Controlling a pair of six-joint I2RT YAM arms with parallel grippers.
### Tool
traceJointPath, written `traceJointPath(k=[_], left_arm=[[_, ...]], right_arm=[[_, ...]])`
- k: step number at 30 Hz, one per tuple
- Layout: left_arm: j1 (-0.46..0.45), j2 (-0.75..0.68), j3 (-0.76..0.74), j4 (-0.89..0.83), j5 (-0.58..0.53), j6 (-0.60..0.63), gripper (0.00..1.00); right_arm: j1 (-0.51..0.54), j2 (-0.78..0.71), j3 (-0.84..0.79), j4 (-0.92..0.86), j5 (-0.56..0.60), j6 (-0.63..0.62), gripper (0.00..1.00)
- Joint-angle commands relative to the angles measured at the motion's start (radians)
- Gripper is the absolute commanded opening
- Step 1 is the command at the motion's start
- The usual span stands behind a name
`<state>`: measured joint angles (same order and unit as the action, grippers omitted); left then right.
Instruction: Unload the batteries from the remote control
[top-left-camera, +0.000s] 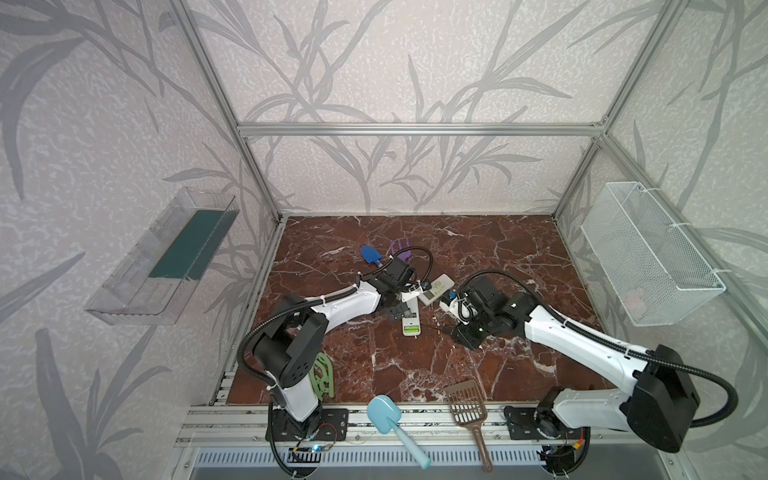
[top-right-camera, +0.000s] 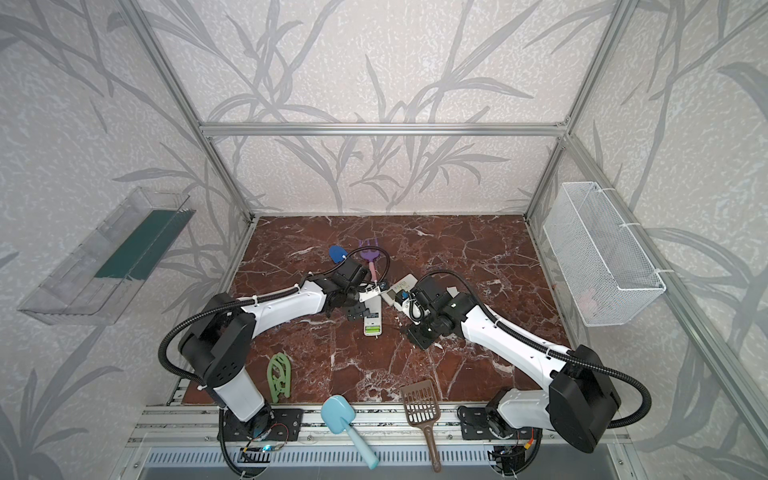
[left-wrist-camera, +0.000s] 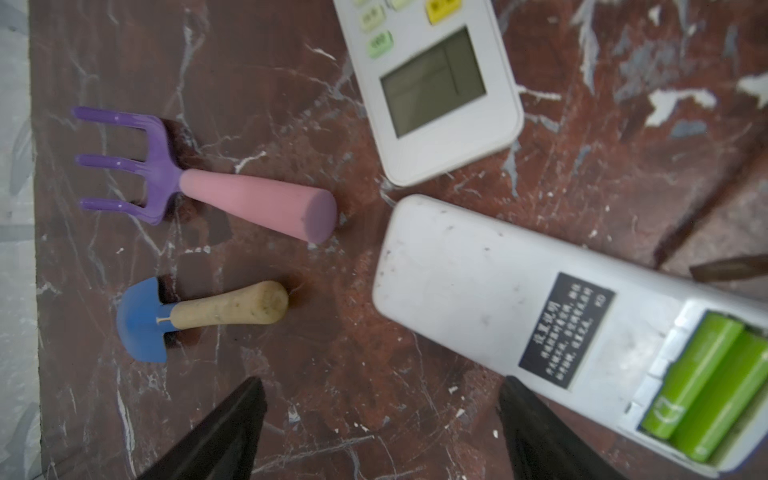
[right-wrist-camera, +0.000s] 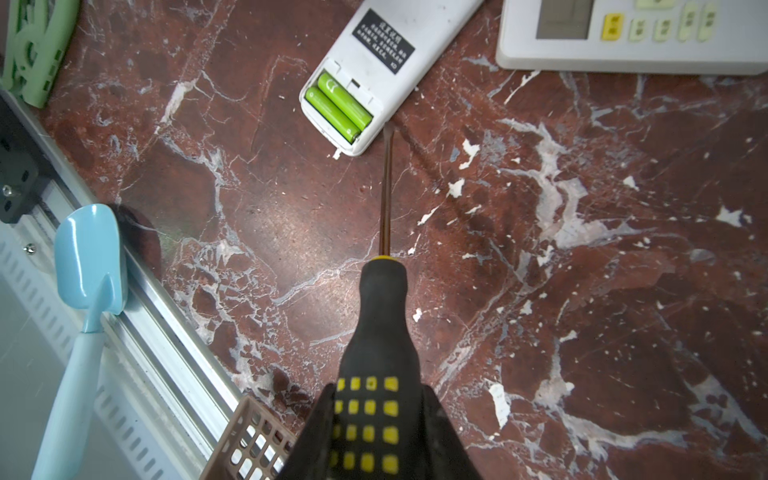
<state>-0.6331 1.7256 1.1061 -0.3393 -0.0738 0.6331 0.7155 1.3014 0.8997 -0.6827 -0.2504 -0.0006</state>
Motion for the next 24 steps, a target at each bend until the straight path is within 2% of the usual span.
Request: traceJointPath(k=[1, 4, 6, 10, 16, 19, 24], left_arm=[[0.022, 0.001, 0.049, -0.068, 0.009, -0.108, 0.88], [0.034, -0.005, 0.095, -0.125, 0.010, -0.205, 0.90], [0.034, 0.002, 0.139, -0.183, 0.019, -0.266, 0.96], [0.028, 0.046, 0.259, -0.314, 0.134, -0.389, 1.00], [-0.003, 0.163, 0.435, -0.518, 0.142, -0.648, 0.97], [-0.013, 0.192, 0.446, -0.542, 0.172, -0.734, 0.92], [-0.024, 0.195, 0.429, -0.547, 0.149, -0.832, 0.90]], right_arm=[[0.004, -0.030, -0.005, -0.021, -0.004, 0.011, 0.00], [0.004, -0.045, 0.002, -0.035, 0.045, 0.006, 0.00], [0.004, -0.061, 0.013, -0.043, 0.065, -0.002, 0.00], [0.004, -0.093, 0.034, -0.055, 0.067, -0.036, 0.00], [0.010, -0.132, 0.057, -0.089, 0.095, -0.102, 0.00], [0.018, -0.151, 0.054, -0.095, 0.123, -0.142, 0.00], [0.064, -0.179, 0.051, -0.107, 0.210, -0.233, 0.00]])
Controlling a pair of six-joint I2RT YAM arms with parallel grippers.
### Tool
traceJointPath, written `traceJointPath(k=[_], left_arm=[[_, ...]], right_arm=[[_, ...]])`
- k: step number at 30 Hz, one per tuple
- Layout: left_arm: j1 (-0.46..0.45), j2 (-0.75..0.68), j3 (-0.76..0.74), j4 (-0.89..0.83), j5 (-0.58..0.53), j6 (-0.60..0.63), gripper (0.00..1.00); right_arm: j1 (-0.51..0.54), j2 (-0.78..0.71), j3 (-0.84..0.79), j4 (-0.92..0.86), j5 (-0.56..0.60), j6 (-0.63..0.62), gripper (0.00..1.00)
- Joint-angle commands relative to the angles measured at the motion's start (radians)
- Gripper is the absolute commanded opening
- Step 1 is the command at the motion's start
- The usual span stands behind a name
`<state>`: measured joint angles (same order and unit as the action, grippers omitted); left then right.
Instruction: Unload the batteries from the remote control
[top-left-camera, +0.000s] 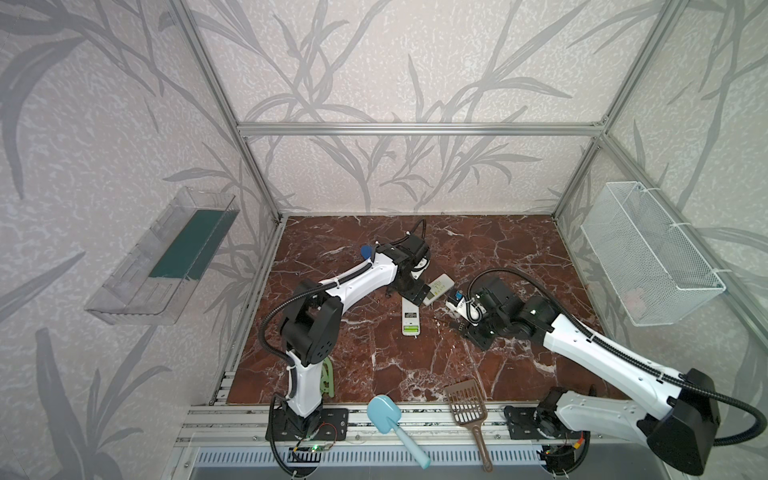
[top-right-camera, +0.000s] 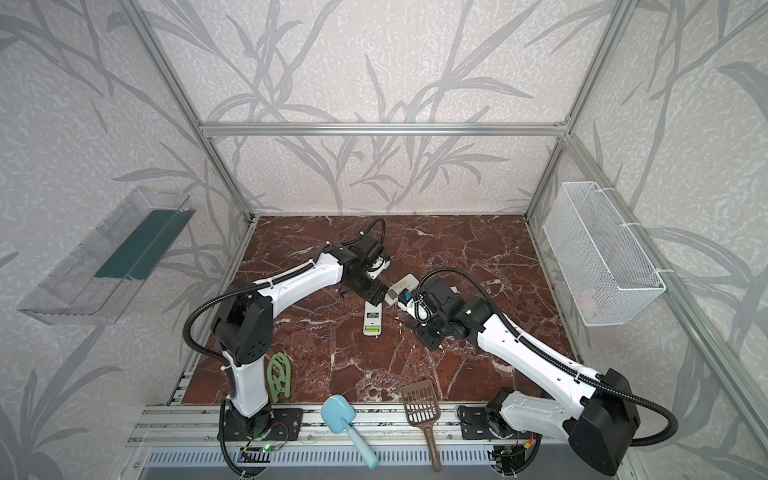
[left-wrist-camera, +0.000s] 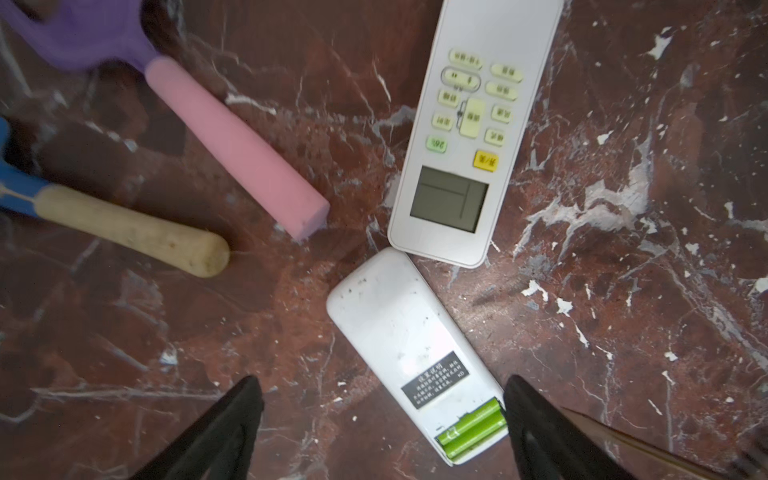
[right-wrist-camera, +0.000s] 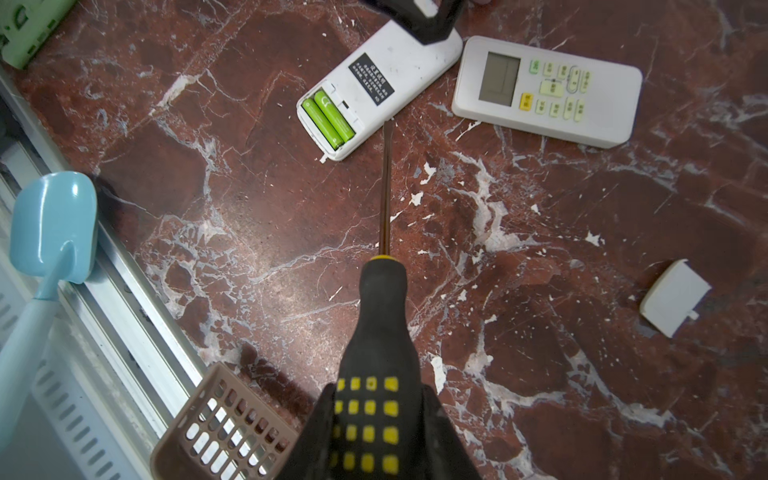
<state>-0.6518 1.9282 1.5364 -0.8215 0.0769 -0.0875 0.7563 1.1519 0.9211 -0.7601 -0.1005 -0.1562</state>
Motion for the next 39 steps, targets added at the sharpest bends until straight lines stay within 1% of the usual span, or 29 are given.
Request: traceJointPath(k=[1, 6, 18, 22, 29, 37, 39], left_arm=[[-0.009, -0.003, 0.000, -0.073, -0.006, -0.123, 0.90], [-0.020, 0.028, -0.001, -0.093, -0.030, -0.152, 0.90], [-0.039, 0.049, -0.010, -0.039, 0.019, -0.170, 0.88], [-0.046, 0.072, -0.008, -0.035, 0.030, -0.169, 0.86], [-0.053, 0.109, -0.001, -0.075, 0.011, -0.197, 0.81], [-0.054, 0.124, -0.009, -0.066, 0.000, -0.214, 0.80], [-0.055, 0.136, -0.006, -0.062, 0.002, -0.213, 0.79]], right_arm=[[0.035, -0.036, 0.030, -0.030, 0.075, -0.099, 0.00], [0.052, -0.050, 0.028, -0.022, 0.092, -0.145, 0.00], [0.100, 0.004, 0.043, -0.025, 0.112, -0.221, 0.00], [0.106, 0.020, 0.053, -0.028, 0.115, -0.244, 0.00], [0.114, 0.047, 0.074, -0.033, 0.125, -0.280, 0.00], [0.122, 0.079, 0.085, -0.031, 0.145, -0.314, 0.00], [0.123, 0.087, 0.087, -0.034, 0.153, -0.324, 0.00]])
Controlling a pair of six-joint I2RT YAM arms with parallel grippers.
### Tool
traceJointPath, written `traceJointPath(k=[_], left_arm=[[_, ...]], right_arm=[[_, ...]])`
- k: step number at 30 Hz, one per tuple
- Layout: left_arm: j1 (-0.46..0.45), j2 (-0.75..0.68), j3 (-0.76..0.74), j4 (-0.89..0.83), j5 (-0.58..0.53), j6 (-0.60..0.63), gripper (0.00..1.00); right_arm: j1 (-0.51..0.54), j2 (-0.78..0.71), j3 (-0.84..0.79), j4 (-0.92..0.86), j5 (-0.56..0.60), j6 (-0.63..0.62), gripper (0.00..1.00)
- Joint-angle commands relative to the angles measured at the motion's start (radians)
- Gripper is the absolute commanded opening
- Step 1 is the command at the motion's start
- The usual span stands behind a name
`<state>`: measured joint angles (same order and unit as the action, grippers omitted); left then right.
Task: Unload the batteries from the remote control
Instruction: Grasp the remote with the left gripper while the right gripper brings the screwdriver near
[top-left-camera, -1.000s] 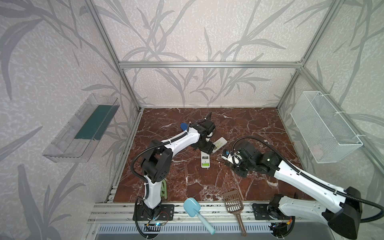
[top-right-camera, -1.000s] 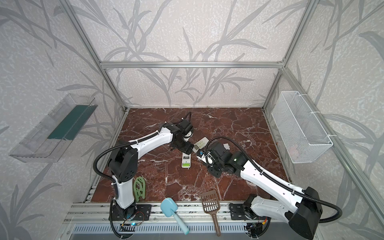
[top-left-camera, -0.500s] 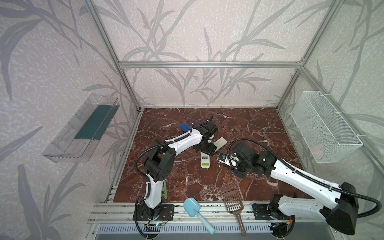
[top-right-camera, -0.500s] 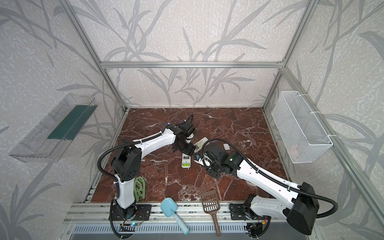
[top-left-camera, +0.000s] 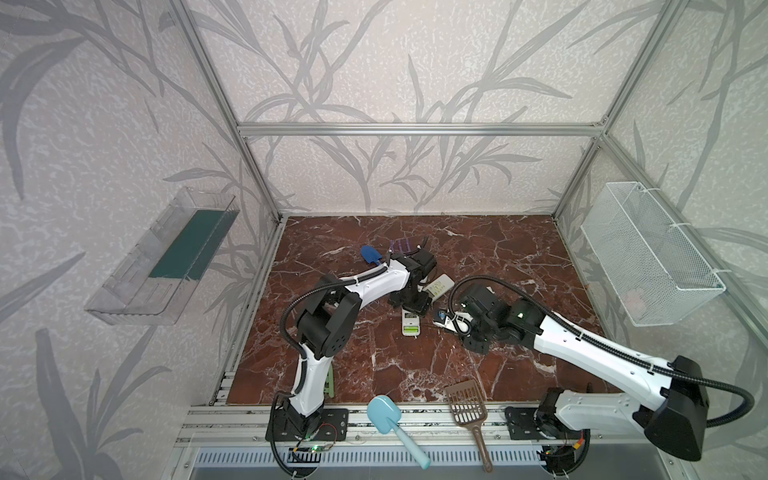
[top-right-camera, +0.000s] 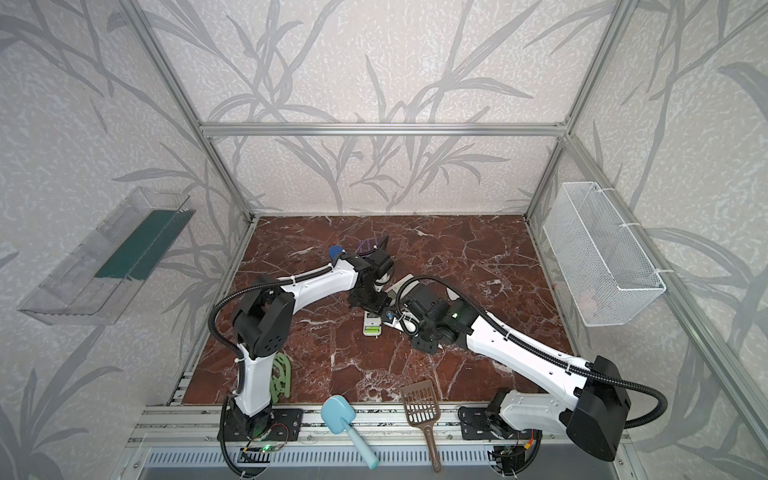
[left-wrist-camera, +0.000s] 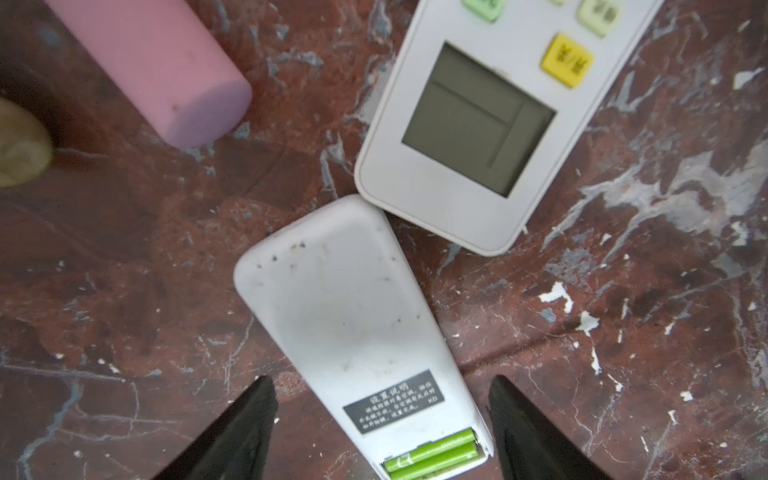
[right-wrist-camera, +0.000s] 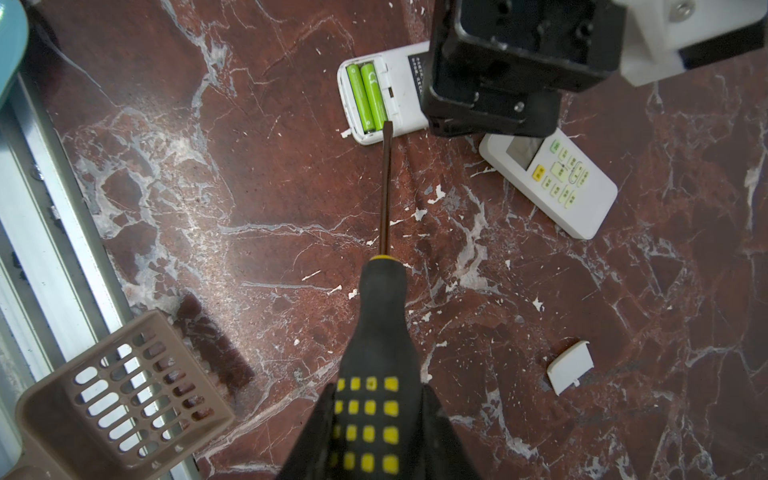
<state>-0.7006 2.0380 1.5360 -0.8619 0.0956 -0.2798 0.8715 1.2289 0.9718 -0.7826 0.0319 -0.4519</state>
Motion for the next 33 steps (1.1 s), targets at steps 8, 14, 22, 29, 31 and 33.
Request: traceJointPath(k=[8, 14, 22, 29, 31, 33], left_arm=[[-0.011, 0.032, -0.016, -0.008, -0.009, -0.015, 0.71], [-0.026, 0.021, -0.048, 0.017, -0.005, -0.015, 0.66], [-0.039, 0.023, -0.066, 0.021, -0.011, -0.021, 0.61], [-0.039, 0.018, -0.065, 0.032, 0.004, -0.027, 0.62], [-0.039, 0.018, -0.064, 0.034, 0.014, -0.033, 0.63], [-0.039, 0.019, -0.065, 0.037, 0.019, -0.040, 0.63]], right_arm=[[0.029, 0.055, 0.036, -0.010, 0.082, -0.088, 0.00], [0.060, 0.103, 0.058, -0.025, 0.137, -0.115, 0.00], [0.084, 0.073, 0.074, -0.027, 0.164, -0.158, 0.00], [0.090, 0.073, 0.099, -0.014, 0.125, -0.197, 0.00], [0.090, 0.091, 0.117, -0.028, 0.129, -0.197, 0.00], [0.090, 0.108, 0.133, -0.040, 0.129, -0.196, 0.00]])
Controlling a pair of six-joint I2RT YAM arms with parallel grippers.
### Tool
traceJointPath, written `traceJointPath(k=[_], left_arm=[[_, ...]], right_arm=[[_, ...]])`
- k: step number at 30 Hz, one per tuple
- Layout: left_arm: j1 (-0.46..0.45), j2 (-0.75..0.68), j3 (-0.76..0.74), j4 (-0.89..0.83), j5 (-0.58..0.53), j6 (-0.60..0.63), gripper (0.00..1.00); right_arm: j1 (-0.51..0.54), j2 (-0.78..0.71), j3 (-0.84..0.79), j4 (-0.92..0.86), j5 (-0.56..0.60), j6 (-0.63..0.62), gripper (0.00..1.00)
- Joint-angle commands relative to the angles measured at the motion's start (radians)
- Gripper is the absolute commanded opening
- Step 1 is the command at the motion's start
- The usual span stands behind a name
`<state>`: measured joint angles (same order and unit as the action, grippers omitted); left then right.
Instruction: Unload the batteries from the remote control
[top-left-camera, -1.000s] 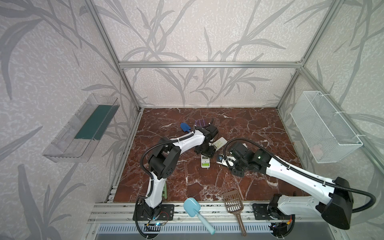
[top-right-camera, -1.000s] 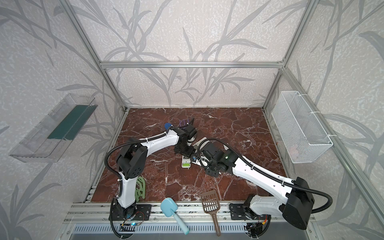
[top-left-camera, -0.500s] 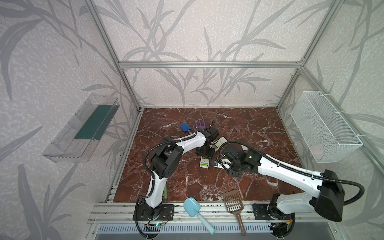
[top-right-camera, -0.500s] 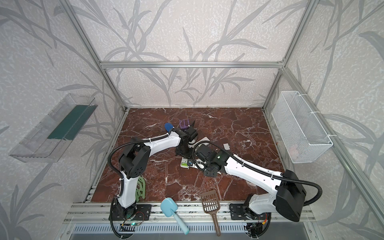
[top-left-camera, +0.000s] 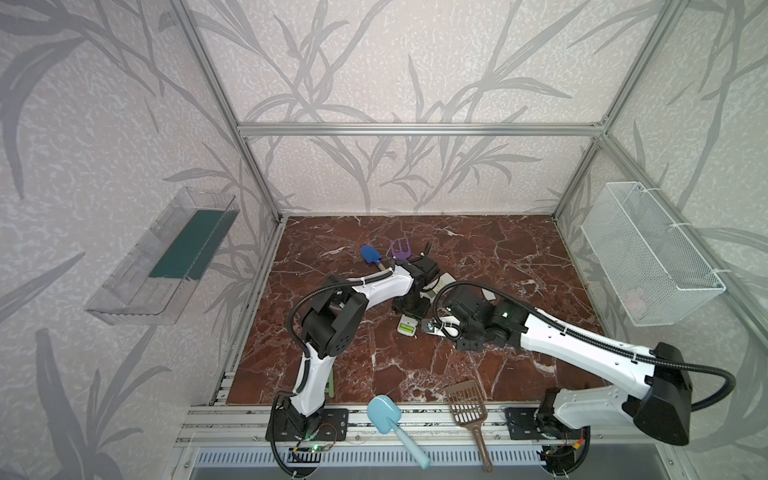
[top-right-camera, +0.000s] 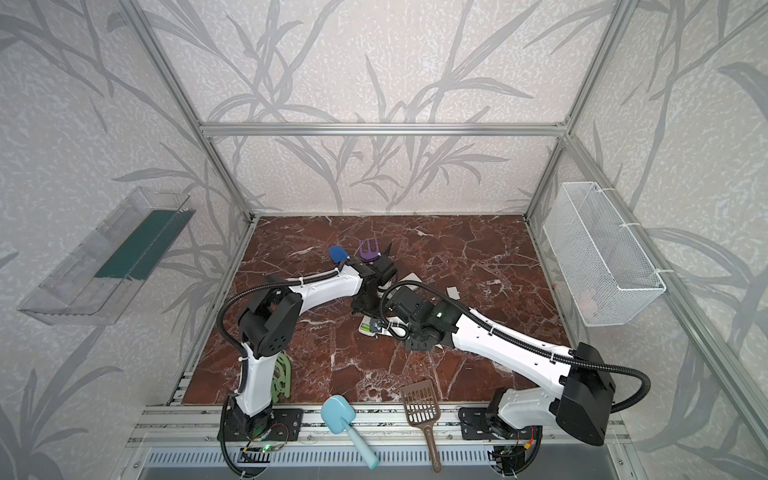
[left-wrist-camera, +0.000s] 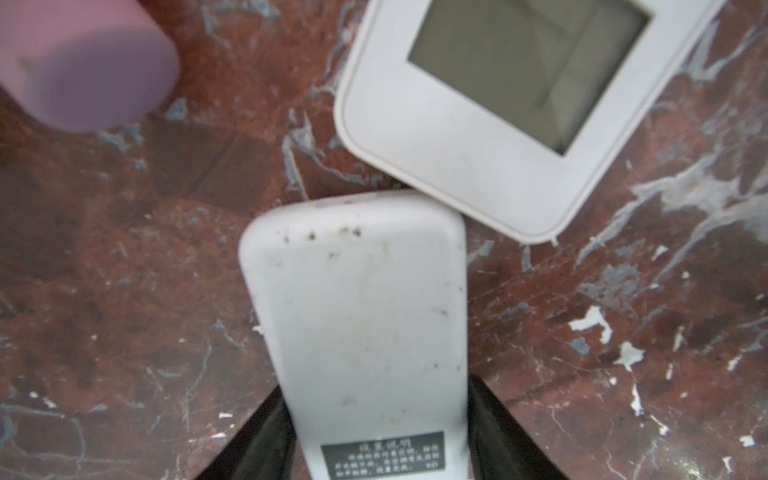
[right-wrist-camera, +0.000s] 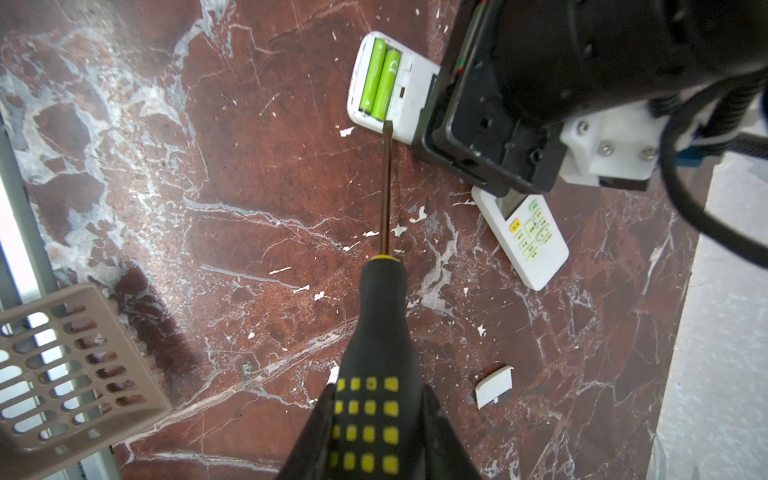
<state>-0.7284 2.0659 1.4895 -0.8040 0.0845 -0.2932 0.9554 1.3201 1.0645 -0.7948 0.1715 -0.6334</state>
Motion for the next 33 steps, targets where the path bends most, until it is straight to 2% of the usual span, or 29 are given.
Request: traceJointPath(k=[1, 17, 24, 33], left_arm=[[-0.011, -0.010, -0.017, -0.020, 0.031, -0.030, 0.63], [-0.024, -0.002, -0.011, -0.037, -0.010, -0.049, 0.62], [-0.038, 0.022, 0.028, -0.091, -0.068, -0.060, 0.46], [-0.051, 0.039, 0.051, -0.109, -0.075, -0.084, 0.39]], right_arm=[[0.006, 0.023, 0.048, -0.033, -0.008, -0.008, 0.00], [0.015, 0.144, 0.137, -0.145, 0.003, 0.008, 0.00], [0.016, 0.161, 0.171, -0.184, 0.006, 0.030, 0.00], [0.016, 0.135, 0.159, -0.154, -0.010, 0.058, 0.00]])
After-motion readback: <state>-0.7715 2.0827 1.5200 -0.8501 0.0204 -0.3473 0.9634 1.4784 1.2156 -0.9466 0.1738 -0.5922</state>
